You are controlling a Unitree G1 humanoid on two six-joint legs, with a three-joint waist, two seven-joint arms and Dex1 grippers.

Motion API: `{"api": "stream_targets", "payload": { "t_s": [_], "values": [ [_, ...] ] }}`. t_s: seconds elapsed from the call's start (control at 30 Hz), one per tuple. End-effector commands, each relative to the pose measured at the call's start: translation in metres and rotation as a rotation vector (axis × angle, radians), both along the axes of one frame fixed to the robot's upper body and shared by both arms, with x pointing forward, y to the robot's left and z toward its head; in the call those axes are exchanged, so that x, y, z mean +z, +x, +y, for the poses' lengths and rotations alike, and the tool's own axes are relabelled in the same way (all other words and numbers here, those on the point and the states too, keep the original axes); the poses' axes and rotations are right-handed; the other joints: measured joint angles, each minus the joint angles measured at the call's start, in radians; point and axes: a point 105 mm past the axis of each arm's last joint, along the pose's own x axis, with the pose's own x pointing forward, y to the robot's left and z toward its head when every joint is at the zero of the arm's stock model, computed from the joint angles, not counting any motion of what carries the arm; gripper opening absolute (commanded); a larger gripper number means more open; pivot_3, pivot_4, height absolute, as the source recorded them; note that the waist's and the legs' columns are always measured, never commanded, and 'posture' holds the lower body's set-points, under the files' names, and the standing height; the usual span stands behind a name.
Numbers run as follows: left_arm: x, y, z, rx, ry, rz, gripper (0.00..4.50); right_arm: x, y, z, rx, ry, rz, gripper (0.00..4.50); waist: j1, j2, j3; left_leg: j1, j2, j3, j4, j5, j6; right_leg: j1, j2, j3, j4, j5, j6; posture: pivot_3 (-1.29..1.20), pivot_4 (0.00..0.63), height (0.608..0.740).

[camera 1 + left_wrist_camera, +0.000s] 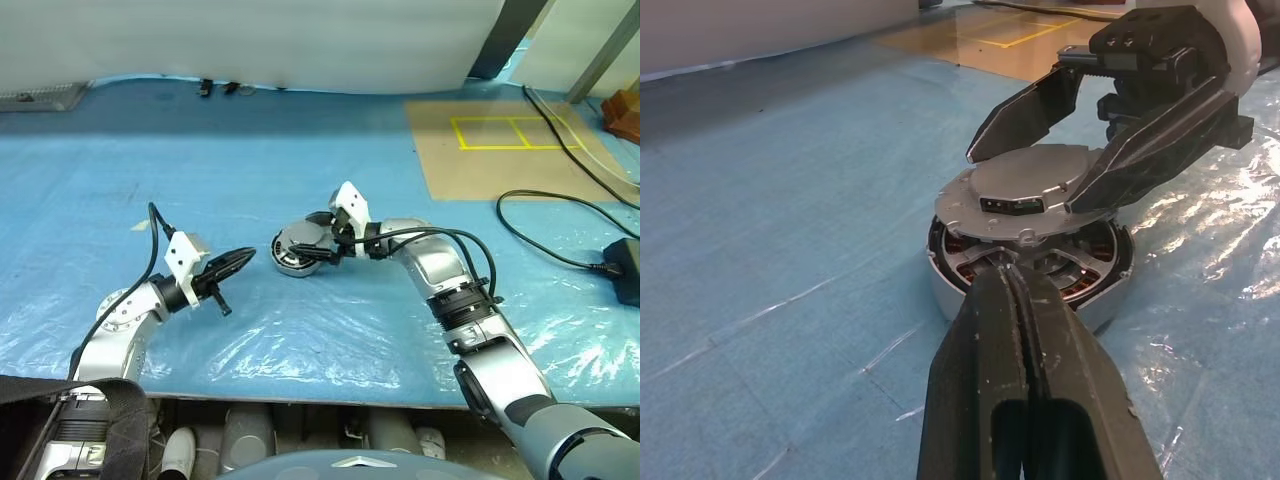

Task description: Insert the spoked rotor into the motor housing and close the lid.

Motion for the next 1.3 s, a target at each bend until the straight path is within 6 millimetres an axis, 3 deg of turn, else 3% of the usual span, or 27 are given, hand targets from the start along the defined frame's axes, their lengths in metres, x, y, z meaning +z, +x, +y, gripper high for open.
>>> {"api": "stream_targets", "payload": {
  "t_s": [0.03,0.4,0.5,0.6,1.07,1.3],
  "values": [
    [0.01,-0.002,-0.003,-0.007,-0.015,-0.037,0.0,0.011,0.001,0.007,0.014,0.027,-0.003,4.48,0.0,0.0,0.0,0.0,0.0,0.0,0.0,0.0,0.0,0.0,0.0,0.0,0.0,0.0,0.0,0.0,0.15,0.74],
    [0.007,-0.001,-0.009,-0.018,-0.017,-0.029,0.0,-0.011,0.003,0.003,-0.017,-0.078,0.013,4.48,0.0,0.0,0.0,0.001,0.0,0.0,0.001,0.001,0.001,0.0,0.0,0.001,0.001,0.0,0.0,0.0,0.15,0.74],
    [0.007,-0.001,-0.009,-0.018,-0.017,-0.028,0.0,-0.014,0.004,0.003,-0.021,-0.09,0.006,3.87,0.0,0.0,0.0,0.002,0.0,0.001,0.001,0.0,0.0,0.0,0.0,0.001,0.002,0.0,0.0,0.0,0.15,0.74],
    [0.006,-0.001,-0.011,-0.018,-0.018,-0.027,0.0,-0.012,0.003,0.005,-0.013,-0.078,0.008,2.97,0.0,0.0,0.0,0.004,0.0,0.001,0.001,0.0,0.0,0.001,0.0,0.002,0.003,0.0,0.0,0.0,0.15,0.74],
    [0.003,-0.001,-0.009,0.021,-0.032,-0.025,0.0,0.002,0.002,0.018,0.01,-0.076,-0.053,2.97,-0.021,0.0,0.0,0.004,0.0,0.002,0.001,0.0,0.0,0.001,0.0,0.003,0.003,0.0,0.0,0.0,0.15,0.74],
    [-0.002,-0.003,0.002,0.06,-0.023,-0.009,0.0,0.004,0.01,0.025,-0.041,-0.187,-0.179,2.97,-0.024,0.0,0.0,0.005,0.0,0.002,0.001,0.0,0.0,0.001,0.0,0.003,0.004,0.0,0.0,0.0,0.15,0.74]
  ]
}}
